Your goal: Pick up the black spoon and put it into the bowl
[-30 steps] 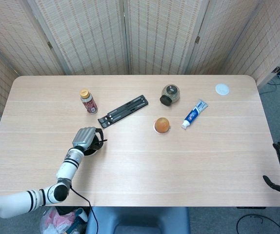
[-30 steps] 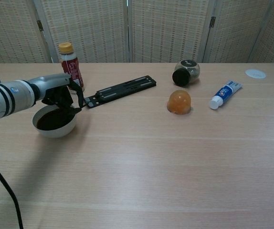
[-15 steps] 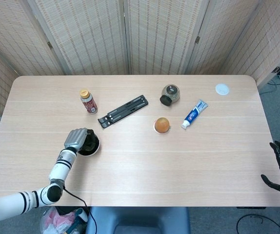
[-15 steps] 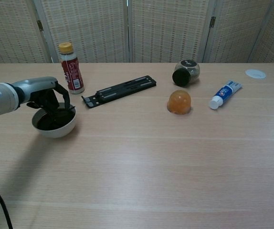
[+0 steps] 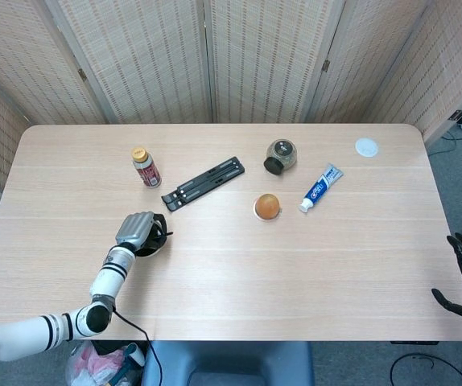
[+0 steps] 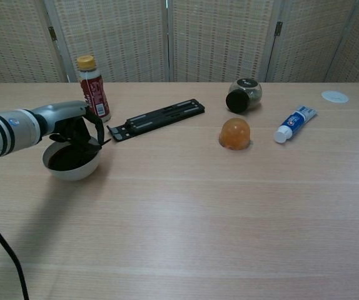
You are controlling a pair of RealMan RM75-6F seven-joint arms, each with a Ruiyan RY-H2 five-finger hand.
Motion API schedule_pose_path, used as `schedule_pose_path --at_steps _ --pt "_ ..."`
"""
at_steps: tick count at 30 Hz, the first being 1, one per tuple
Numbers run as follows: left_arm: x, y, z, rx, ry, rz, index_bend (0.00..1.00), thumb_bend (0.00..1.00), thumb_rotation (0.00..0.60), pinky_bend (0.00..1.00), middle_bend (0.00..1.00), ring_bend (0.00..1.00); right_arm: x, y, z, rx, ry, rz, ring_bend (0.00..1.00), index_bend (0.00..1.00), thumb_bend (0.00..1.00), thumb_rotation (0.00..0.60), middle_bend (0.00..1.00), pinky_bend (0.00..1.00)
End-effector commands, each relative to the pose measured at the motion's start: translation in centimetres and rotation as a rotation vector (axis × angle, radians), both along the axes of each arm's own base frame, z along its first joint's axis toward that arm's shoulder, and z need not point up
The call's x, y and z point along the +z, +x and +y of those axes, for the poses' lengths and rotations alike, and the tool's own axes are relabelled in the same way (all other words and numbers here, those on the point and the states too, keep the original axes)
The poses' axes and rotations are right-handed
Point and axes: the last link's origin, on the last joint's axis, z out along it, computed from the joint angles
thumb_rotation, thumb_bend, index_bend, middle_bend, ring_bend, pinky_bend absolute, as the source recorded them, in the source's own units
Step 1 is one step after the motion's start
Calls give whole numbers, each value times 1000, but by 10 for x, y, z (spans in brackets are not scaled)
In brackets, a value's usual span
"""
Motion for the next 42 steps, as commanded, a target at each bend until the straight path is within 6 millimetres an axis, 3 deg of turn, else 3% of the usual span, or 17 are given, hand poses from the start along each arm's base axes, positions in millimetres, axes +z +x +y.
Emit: schedule_pose_path --at_steps 1,10,16,22,27,33,42 --pt "2 1 7 14 32 -10 692 532 600 1000 1000 982 0 0 0 0 -1 0 128 0 127 600 68 119" --pt "13 -11 0 27 37 -4 651 530 600 1000 1000 982 -2 1 -2 6 7 2 128 0 128 600 68 119" --pt "21 -10 -9 3 45 -29 272 445 600 1000 1000 974 -2 4 -3 13 8 4 128 0 127 600 68 119" --pt "35 -15 -18 -10 80 -50 47 347 600 1000 977 925 0 4 -2 12 2 10 128 0 127 600 68 119" --pt "58 -28 -28 -15 182 -67 52 338 600 965 834 768 2 5 -1 14 1 14 128 0 127 600 68 119" --pt "93 -58 -47 -23 358 7 188 339 600 763 642 566 3 5 -2 12 6 14 128 0 127 600 68 119" --pt "122 -100 -91 -36 501 174 214 300 600 503 426 344 -2 8 -11 52 31 35 18 0 145 600 61 47"
